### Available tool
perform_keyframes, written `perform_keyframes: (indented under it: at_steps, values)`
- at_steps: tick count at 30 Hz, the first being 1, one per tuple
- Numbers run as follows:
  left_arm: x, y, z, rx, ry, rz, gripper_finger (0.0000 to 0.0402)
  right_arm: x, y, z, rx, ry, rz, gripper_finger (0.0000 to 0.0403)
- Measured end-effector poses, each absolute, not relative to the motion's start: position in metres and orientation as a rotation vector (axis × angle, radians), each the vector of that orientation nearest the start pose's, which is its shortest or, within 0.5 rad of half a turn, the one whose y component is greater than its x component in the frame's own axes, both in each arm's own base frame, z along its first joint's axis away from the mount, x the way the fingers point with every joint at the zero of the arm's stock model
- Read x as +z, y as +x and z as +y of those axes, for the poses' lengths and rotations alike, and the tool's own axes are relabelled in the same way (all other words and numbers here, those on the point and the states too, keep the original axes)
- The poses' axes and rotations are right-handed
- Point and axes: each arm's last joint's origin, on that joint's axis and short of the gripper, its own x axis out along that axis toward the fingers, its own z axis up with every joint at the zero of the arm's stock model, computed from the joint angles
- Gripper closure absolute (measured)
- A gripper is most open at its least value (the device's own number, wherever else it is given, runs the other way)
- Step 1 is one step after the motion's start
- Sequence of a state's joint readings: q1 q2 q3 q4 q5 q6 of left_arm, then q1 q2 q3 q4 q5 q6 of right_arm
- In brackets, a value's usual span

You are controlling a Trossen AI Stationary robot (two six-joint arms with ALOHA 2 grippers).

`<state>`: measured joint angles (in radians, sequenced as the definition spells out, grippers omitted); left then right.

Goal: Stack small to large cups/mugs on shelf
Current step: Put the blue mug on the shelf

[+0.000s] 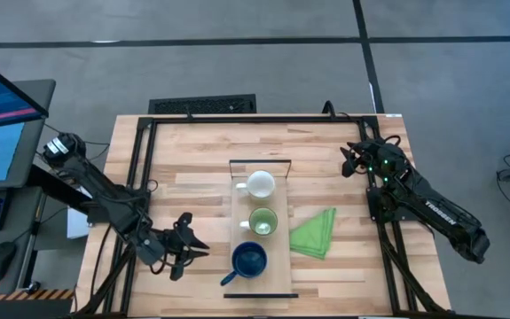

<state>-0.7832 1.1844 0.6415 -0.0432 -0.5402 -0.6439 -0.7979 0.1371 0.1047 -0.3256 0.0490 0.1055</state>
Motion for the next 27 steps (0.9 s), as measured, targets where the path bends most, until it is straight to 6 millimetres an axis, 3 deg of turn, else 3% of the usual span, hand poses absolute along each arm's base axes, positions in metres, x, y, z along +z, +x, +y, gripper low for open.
perform_keyframes:
  at_steps: [7, 17, 20, 27]
  values:
    - [0.218, 0.182, -0.152, -0.021, -0.323, 0.546, 0.0302, 0.158, 0.066, -0.070, -0.856, 0.233, 0.299, 0.0215]
    - [0.217, 0.182, -0.151, -0.058, -0.296, 0.576, 0.0167, 0.158, 0.066, -0.070, -0.855, 0.226, 0.303, 0.0216]
    - [0.218, 0.183, -0.152, -0.049, -0.362, 0.566, 0.0141, 0.158, 0.066, -0.070, -0.855, 0.226, 0.303, 0.0218]
    - [0.224, 0.193, -0.178, -0.160, -0.486, 0.486, 0.0122, 0.158, 0.066, -0.070, -0.855, 0.226, 0.303, 0.0218]
